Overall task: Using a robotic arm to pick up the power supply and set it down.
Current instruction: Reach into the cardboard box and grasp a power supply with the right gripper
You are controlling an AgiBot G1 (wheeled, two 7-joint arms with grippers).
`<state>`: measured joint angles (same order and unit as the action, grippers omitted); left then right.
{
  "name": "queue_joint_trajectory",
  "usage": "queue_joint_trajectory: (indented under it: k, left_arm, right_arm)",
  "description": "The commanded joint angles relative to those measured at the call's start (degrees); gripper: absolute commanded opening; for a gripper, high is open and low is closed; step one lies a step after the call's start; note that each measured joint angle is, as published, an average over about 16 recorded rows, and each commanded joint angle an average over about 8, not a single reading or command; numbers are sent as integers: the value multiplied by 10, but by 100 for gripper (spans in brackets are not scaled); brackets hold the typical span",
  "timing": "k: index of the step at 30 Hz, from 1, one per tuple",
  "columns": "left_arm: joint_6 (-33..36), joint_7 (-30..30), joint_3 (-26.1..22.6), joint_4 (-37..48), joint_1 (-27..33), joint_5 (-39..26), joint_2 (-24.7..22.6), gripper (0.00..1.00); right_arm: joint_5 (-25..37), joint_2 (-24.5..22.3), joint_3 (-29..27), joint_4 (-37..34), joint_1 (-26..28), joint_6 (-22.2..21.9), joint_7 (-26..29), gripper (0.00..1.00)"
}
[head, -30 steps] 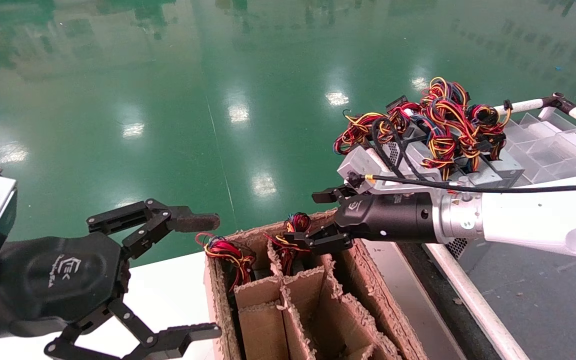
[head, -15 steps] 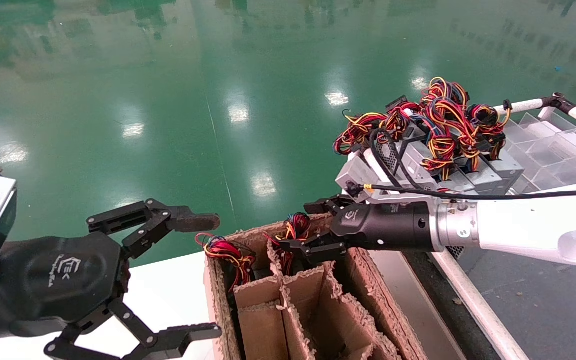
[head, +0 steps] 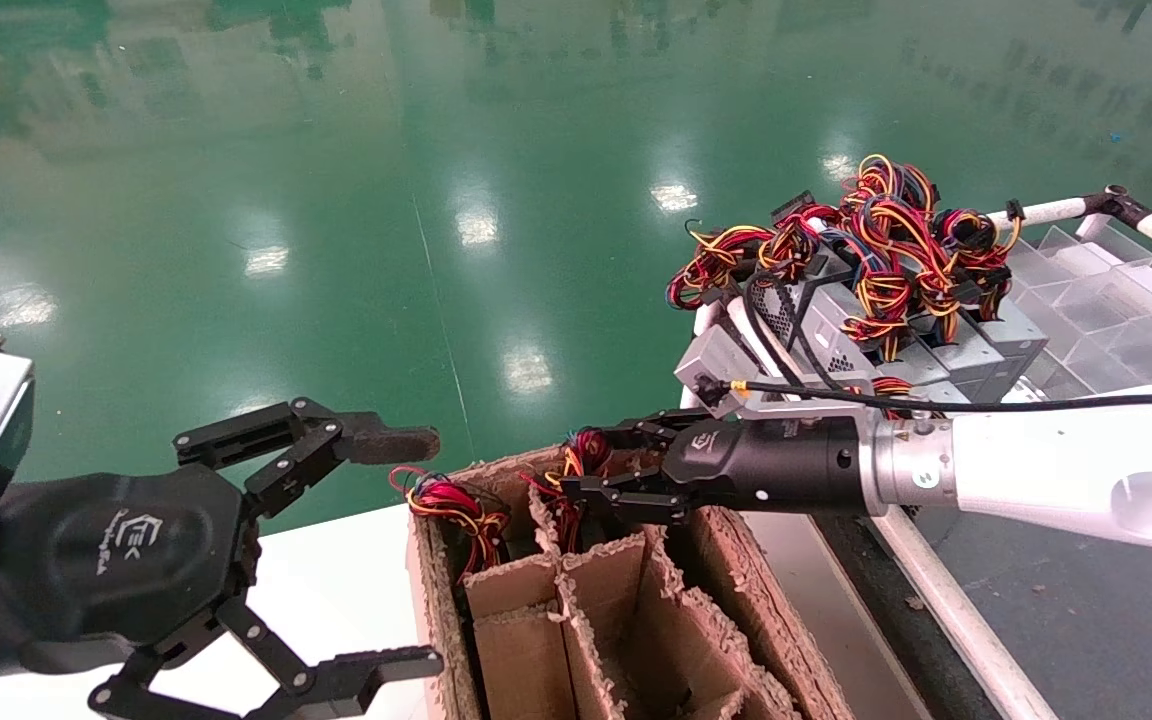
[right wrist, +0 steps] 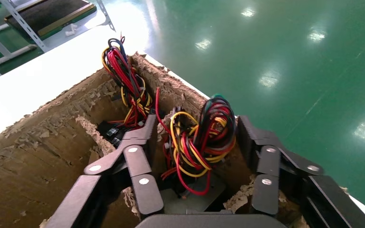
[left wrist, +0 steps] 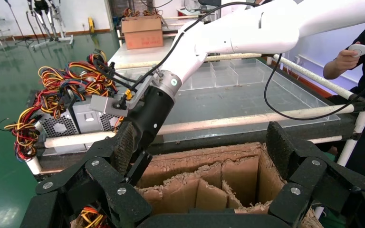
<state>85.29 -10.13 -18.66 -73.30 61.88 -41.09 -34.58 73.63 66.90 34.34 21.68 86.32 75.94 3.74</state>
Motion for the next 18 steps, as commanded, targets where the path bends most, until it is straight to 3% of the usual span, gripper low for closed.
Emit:
queue_joint_trajectory:
  k: [1,18]
  left_arm:
    - [0,0,0,0,0,0,0,100]
    - [0,0,-1,0,0,0,0,100]
  right_arm:
    - [0,3,0,-5,0,-1,-5,0]
    - [3,22,4,-58,7,5,-14,0]
